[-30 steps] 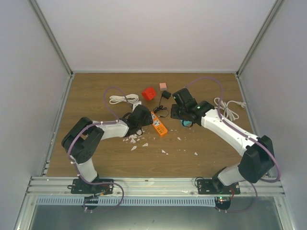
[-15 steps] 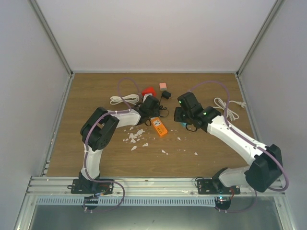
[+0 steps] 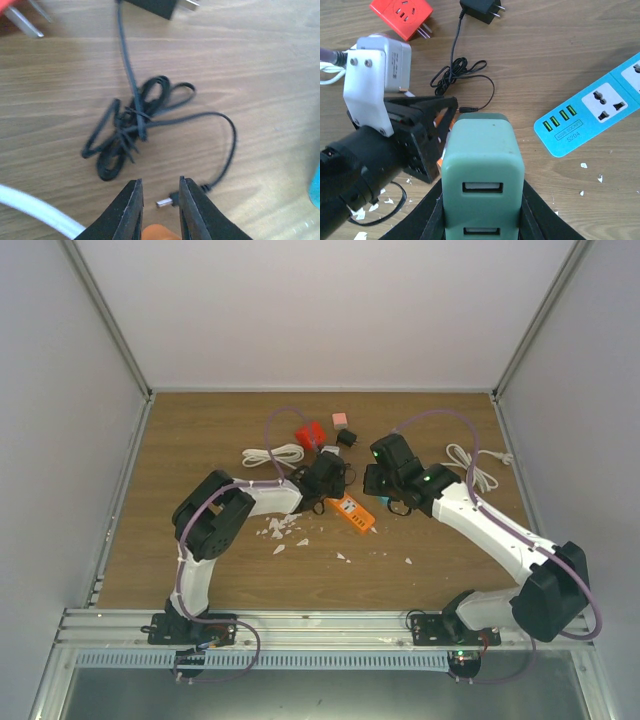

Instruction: Insert the plug

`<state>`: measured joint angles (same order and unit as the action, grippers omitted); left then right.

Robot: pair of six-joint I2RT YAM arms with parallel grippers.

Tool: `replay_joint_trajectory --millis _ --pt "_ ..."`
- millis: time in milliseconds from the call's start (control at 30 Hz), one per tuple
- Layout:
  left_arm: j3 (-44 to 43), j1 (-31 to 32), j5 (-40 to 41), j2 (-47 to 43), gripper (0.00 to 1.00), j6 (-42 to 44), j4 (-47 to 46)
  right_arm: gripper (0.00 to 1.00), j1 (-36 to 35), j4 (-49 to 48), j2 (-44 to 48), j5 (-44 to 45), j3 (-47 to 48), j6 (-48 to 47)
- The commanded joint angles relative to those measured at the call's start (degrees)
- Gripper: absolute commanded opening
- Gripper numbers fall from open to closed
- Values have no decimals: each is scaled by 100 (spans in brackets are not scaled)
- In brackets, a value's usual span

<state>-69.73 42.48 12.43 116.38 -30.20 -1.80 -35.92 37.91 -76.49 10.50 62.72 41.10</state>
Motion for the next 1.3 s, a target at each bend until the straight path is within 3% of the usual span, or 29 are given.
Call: replay_joint_trajectory --millis 0,233,467,633,767,867,933,1133,1267 --pt "527 196 -633 -107 20 715 -380 1 33 -214 108 134 -70 -73" --pt "1194 249 -1757 -275 14 1337 -1074 0 32 -249 117 109 -137 -111" --pt "1779 683 -2374 -720 14 2038 -1393 1 33 -237 165 164 -209 -90" --pt "2340 760 -2719 -1262 16 2039 -1752 0 28 -322 333 202 -438 -147" --pt "2646 322 -2354 -1990 27 1510 -1705 0 33 -375 660 95 -650 -392" --pt "2767 -223 -2292 -2575 54 1205 -1626 0 31 -249 911 -81 -641 -620" --pt "2673 -518 -2208 -2805 65 1153 -1435 1 28 -202 1051 -312 -670 -751" --pt "2160 -750 -1760 -2492 66 1173 -697 0 -189 542 685 -1158 -486 -1442" --pt "2143 -727 -1450 -2132 64 952 -484 0 -479 1265 242 -1252 -114 -1642"
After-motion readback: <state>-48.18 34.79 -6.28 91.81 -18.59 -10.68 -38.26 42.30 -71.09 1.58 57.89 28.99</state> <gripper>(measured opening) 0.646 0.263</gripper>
